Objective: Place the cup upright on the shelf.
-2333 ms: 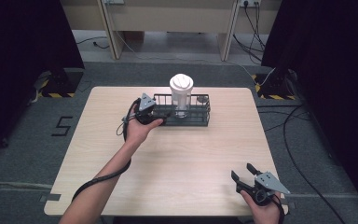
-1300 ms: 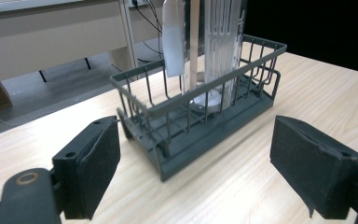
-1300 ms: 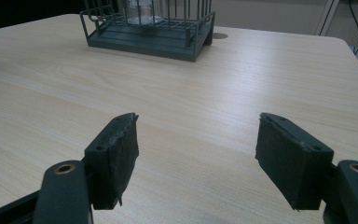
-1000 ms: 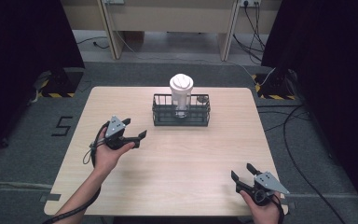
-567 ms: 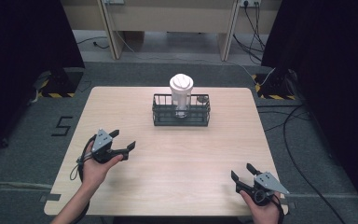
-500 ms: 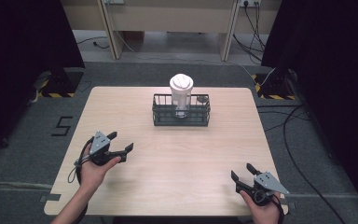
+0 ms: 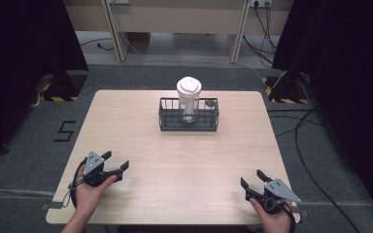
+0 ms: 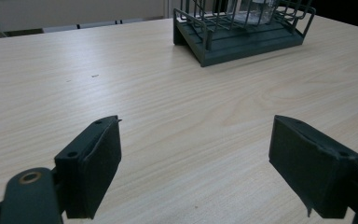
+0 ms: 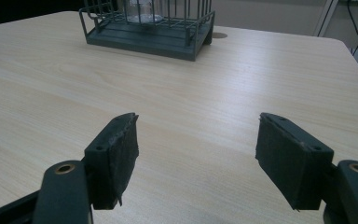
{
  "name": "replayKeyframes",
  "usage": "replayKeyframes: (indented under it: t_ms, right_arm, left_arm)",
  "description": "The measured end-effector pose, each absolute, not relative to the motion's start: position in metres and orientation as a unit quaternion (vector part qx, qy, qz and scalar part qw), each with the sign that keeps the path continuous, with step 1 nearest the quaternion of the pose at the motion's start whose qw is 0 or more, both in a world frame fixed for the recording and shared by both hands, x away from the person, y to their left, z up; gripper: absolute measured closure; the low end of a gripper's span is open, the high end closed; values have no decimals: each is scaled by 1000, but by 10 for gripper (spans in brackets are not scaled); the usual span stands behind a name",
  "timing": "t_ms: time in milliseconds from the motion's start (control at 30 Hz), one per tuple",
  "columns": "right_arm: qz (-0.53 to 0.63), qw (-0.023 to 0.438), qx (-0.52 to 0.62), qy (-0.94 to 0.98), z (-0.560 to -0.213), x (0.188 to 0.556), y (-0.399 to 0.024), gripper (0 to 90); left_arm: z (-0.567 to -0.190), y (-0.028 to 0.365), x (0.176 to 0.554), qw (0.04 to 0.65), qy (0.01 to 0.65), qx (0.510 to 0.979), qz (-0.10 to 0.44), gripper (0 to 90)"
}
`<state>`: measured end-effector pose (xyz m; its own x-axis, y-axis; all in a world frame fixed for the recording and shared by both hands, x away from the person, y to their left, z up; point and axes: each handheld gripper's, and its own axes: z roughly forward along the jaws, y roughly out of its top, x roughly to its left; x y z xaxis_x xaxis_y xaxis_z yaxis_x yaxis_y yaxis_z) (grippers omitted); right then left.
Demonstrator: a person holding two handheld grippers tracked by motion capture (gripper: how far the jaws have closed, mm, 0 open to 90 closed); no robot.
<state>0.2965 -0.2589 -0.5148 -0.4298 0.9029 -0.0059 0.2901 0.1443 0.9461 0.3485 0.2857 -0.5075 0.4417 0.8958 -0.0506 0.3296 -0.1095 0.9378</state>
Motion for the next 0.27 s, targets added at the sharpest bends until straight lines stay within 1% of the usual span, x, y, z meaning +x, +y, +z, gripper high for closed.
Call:
replayKeyframes:
  t_ms: [267]
  right_arm:
    - [491,311,433,689,-515,297,-260,299]
  left_arm:
    - [-510,283,343,498,448,684,287,164]
